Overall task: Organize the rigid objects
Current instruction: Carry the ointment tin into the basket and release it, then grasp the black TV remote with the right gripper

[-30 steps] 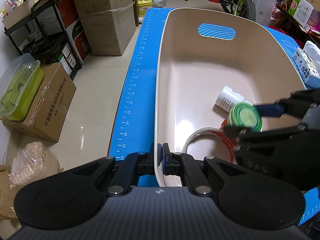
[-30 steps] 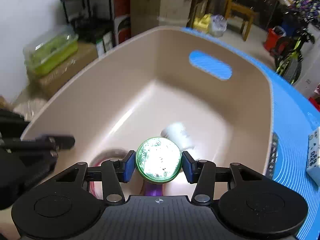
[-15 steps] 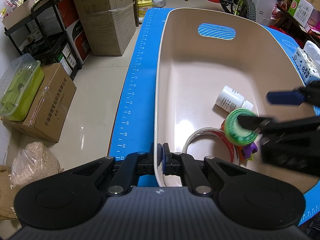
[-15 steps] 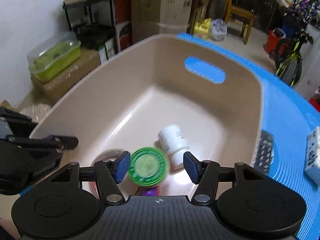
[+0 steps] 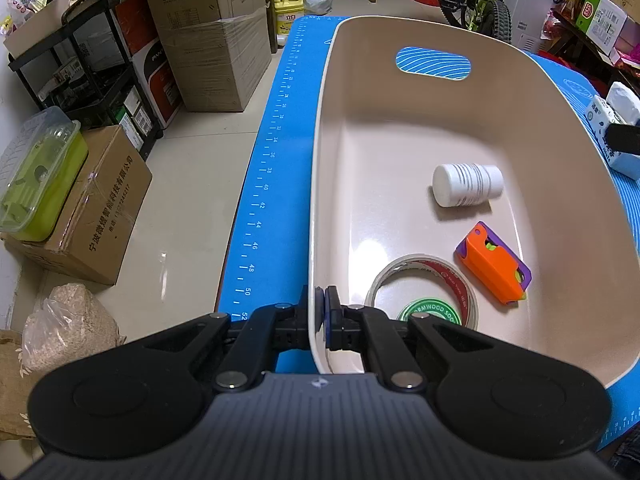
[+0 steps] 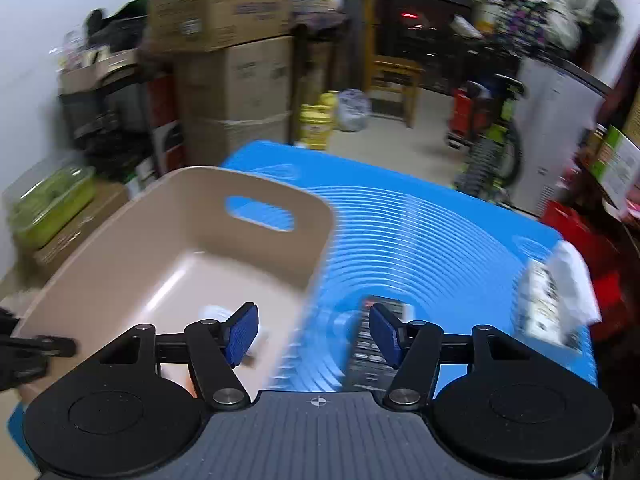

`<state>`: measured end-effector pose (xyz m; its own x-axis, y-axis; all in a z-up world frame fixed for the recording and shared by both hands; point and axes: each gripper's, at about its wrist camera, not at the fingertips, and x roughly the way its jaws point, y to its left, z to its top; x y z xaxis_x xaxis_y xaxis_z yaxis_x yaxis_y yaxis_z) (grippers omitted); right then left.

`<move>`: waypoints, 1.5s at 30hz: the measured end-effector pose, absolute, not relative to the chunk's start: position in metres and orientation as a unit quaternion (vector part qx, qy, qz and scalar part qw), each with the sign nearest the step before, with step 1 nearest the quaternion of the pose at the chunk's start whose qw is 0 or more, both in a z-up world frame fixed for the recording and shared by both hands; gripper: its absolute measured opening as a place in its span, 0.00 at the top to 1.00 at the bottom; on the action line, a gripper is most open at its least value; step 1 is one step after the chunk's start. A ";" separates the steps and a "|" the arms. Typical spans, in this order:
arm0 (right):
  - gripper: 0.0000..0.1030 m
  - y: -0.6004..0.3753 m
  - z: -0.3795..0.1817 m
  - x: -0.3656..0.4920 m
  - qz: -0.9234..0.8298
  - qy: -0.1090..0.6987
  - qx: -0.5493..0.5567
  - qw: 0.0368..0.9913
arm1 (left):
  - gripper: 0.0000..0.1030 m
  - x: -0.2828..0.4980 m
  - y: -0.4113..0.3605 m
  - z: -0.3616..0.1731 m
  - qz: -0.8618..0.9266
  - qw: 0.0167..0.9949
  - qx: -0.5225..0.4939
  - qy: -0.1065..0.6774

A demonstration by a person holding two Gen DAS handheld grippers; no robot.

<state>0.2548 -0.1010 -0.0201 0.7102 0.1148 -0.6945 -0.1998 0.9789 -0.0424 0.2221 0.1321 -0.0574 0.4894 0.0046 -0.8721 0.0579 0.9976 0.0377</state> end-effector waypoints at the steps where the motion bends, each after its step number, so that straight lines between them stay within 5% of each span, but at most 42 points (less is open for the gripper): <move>1: 0.31 -0.110 -0.023 0.255 0.077 0.370 -0.057 0.924 | 0.94 0.222 0.132 -0.058 -0.015 0.862 0.031 0.505; 28: 0.34 -0.117 -0.150 0.301 0.012 0.425 -0.088 0.901 | 0.94 0.221 0.131 -0.058 -0.015 0.862 0.034 0.505; 33: 0.46 -0.111 -0.151 0.303 0.012 0.417 -0.086 0.905 | 0.94 0.221 0.131 -0.058 -0.015 0.862 0.034 0.505; 45: 0.48 -0.124 -0.133 0.286 -0.015 0.394 -0.062 0.917 | 0.94 0.221 0.130 -0.058 -0.015 0.862 0.033 0.505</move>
<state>0.2860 -0.1241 -0.1332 0.6897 -0.0771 -0.7200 -0.0212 0.9917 -0.1265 0.2211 0.1300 -0.0582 0.4894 0.0072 -0.8720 0.0600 0.9973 0.0419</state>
